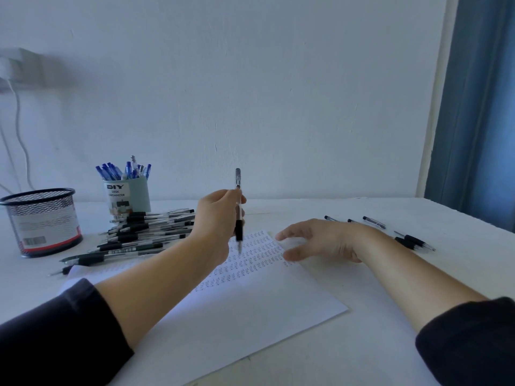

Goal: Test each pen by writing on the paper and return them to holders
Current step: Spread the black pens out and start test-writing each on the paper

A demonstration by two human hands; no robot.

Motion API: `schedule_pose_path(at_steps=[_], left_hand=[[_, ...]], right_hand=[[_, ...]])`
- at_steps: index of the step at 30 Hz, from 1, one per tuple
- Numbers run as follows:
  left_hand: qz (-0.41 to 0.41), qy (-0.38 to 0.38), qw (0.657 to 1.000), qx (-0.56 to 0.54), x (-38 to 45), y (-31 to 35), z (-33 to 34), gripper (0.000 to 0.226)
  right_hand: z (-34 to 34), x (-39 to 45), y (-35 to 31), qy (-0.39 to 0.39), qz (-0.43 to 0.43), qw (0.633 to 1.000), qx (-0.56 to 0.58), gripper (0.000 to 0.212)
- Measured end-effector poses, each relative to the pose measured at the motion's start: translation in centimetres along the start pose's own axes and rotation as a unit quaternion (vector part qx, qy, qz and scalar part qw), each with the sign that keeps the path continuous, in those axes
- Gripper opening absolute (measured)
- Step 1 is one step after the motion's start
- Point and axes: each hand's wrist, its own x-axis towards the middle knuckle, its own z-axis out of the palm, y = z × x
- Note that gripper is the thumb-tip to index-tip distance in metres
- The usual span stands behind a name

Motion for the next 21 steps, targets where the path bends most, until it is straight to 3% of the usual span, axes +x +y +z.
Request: schedule_pose_path(at_steps=[6, 11, 13, 16, 18, 21], left_hand=[[-0.016, -0.023, 0.999, -0.025, 0.1, -0.9, 0.3, 0.016], [-0.015, -0.079, 0.996, -0.041, -0.4, -1.0, 0.8, 0.007], [-0.019, -0.074, 0.997, -0.012, -0.2, -0.9, 0.7, 0.010], [-0.014, -0.050, 0.998, 0.035, 0.3, -0.6, 0.1, 0.009], [-0.003, -0.034, 0.998, 0.057, 0.8, -0.3, -0.3, 0.007], [0.014, -0.012, 0.997, 0.078, 1.5, 0.1, -1.3, 0.012]], right_hand=[[1.2, -0.1, -2.1, 0.151, -0.100, 0.981, 0.072, 0.021], [1.3, 0.1, -2.9, 0.224, -0.118, 0.967, 0.026, 0.013], [0.7, 0.2, -2.3, 0.287, -0.065, 0.956, -0.016, 0.016], [-1.0, 0.2, -0.4, 0.379, 0.103, 0.909, -0.137, 0.011], [-1.8, -0.1, 1.2, 0.388, 0.208, 0.878, -0.186, 0.009], [-2.5, -0.6, 2.8, 0.367, 0.299, 0.862, -0.182, 0.008]])
